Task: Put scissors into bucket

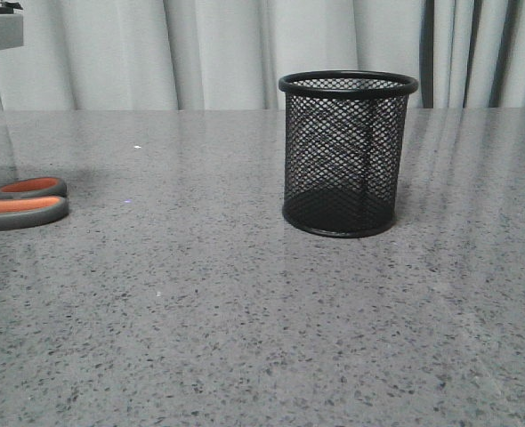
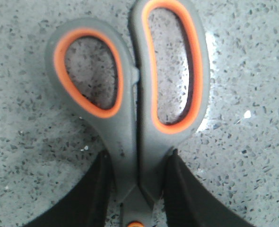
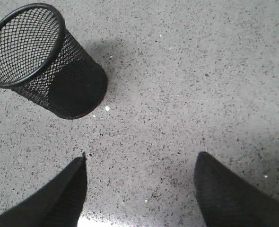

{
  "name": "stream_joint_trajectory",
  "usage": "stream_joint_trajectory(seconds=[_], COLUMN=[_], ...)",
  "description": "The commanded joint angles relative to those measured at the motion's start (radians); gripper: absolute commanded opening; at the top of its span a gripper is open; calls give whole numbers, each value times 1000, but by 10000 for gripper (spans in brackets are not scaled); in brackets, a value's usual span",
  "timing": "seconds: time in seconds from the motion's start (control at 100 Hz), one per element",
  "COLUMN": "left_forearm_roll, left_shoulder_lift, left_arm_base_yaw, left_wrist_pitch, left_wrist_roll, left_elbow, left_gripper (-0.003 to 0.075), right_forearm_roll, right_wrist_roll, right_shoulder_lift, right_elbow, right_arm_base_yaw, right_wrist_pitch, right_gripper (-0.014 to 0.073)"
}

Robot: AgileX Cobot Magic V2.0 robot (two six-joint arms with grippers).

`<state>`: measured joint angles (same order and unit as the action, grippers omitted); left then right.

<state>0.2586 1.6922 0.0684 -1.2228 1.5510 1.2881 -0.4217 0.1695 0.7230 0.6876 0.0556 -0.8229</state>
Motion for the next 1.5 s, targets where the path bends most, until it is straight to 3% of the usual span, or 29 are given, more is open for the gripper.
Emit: stream_joint_trajectory(seconds=[0.0,0.22,0.34,0.6,0.81,0.95,1.24,1.49], left_forearm_roll=[19,19,19,12,14,12,-84,-157], left_shoulder_lift=[-40,-143,-221,-372,-434,-440,-438,-391], left_arm_base_yaw=[6,20,56,204,371,484,729,869], left_wrist_pitch=[-34,-32,-27,-25,-11,39,257,314], left_wrist_roll=[-23,-86,-103,-214,-300,-402,-567,-686], left_elbow=[34,124,175,250,267,267,267,273], left_gripper=[-18,-21,-21,-21,-21,-21,-21,-20], right_forearm_roll=[-6,-10,-76,-494,-907,-1101,-1174,-1169], right_wrist_roll=[7,7,35,300,536,646,680,682], right_shoulder_lift=[3,3,3,3,3,3,3,3], right_elbow=[36,36,36,36,36,36,38,82], right_arm_base_yaw=[-3,-3,-3,-3,-3,-3,-3,-3], right_wrist_pitch=[41,44,52,55,57,36,25,23], right_gripper=[437,437,437,437,437,437,437,437])
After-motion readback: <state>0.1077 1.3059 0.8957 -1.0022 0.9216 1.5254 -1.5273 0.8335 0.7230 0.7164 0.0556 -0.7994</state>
